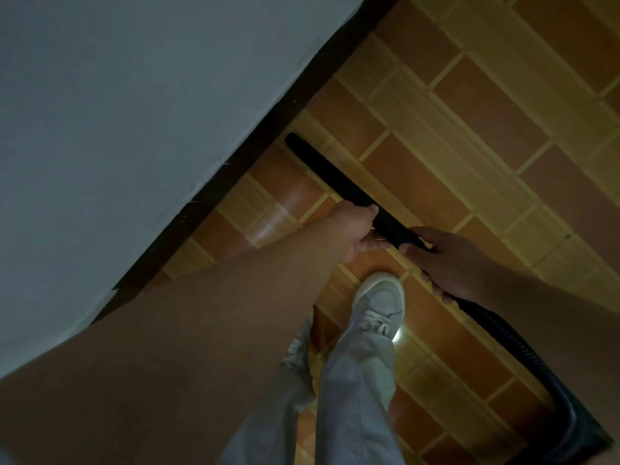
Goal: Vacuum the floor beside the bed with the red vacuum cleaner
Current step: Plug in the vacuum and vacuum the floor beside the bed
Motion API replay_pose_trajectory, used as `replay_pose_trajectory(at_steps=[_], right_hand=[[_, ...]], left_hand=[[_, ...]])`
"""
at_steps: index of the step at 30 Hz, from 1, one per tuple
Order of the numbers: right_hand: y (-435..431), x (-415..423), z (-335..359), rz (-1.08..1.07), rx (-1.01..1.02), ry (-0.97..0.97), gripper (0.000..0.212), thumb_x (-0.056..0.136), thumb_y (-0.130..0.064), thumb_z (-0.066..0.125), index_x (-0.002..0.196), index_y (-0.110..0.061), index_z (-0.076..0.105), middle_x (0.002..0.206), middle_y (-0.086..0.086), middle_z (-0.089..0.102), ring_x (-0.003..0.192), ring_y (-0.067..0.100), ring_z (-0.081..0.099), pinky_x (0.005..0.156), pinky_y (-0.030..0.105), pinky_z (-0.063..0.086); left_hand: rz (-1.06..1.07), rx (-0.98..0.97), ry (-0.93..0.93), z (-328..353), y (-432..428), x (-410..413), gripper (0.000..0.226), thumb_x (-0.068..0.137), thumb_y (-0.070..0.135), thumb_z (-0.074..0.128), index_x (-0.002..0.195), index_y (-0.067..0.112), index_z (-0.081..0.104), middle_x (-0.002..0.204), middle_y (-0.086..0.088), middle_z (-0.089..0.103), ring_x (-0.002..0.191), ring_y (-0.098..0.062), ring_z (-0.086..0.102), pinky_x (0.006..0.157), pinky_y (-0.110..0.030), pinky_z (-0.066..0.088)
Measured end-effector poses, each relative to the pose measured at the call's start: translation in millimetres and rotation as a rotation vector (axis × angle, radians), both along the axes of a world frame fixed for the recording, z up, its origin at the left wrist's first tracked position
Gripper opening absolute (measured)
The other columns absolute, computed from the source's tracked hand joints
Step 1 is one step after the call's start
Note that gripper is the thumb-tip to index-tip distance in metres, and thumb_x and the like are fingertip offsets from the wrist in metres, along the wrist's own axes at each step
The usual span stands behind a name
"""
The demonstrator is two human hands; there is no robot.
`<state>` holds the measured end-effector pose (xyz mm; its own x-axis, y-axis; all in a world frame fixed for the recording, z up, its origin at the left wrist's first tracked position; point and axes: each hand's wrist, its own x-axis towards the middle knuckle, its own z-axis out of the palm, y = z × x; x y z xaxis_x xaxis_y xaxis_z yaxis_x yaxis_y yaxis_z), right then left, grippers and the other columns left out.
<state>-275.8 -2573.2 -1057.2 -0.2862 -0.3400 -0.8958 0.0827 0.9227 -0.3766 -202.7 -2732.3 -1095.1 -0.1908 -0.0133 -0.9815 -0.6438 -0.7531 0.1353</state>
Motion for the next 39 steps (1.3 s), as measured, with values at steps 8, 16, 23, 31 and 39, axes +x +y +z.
replay_pose_trajectory(at_steps=[8, 16, 23, 31, 39], right_hand=[[-13, 28, 7, 0.094, 0.026, -0.006, 0.038, 0.099, -0.048, 0.054, 0.136, -0.044, 0.051, 0.078, 0.006, 0.064, 0.056, 0.022, 0.061, 0.051, 0.032, 0.054], [-32, 57, 15, 0.233, 0.053, -0.019, 0.038, 0.1, -0.046, 0.052, 0.138, -0.041, 0.049, 0.08, 0.01, 0.066, 0.06, 0.025, 0.063, 0.055, 0.036, 0.057], [-44, 76, 12, 0.344, 0.051, -0.02, 0.041, 0.098, -0.051, 0.053, 0.138, -0.049, 0.046, 0.079, 0.009, 0.068, 0.061, 0.025, 0.065, 0.056, 0.038, 0.059], [-50, 99, 18, 0.446, -0.05, -0.079, 0.019, 0.101, -0.046, 0.049, 0.119, -0.049, 0.045, 0.077, 0.006, 0.065, 0.059, 0.025, 0.059, 0.053, 0.034, 0.051], [-56, 125, 11, 0.522, -0.087, -0.065, 0.029, 0.102, -0.047, 0.049, 0.129, -0.046, 0.041, 0.081, 0.005, 0.063, 0.056, 0.02, 0.058, 0.05, 0.033, 0.051]], left_hand=[[0.034, 0.027, -0.032, 4, -9, 37, 0.036, 0.106, 0.013, 0.052, 0.14, 0.005, 0.045, 0.126, -0.02, 0.059, 0.1, -0.033, 0.069, 0.063, -0.043, 0.064], [0.132, 0.039, -0.013, 8, -17, 81, 0.039, 0.106, 0.01, 0.05, 0.142, 0.001, 0.04, 0.129, -0.022, 0.058, 0.1, -0.035, 0.07, 0.064, -0.045, 0.064], [0.242, 0.034, 0.005, 10, -17, 118, 0.036, 0.108, 0.01, 0.046, 0.141, 0.0, 0.041, 0.132, -0.024, 0.056, 0.101, -0.035, 0.068, 0.065, -0.043, 0.064], [0.358, 0.019, -0.002, 11, -8, 154, 0.035, 0.108, 0.011, 0.045, 0.14, 0.0, 0.042, 0.132, -0.024, 0.057, 0.106, -0.036, 0.067, 0.067, -0.042, 0.064], [0.459, -0.035, -0.026, 12, -1, 179, 0.025, 0.109, 0.015, 0.043, 0.13, 0.004, 0.049, 0.126, -0.018, 0.06, 0.11, -0.035, 0.066, 0.081, -0.045, 0.062]])
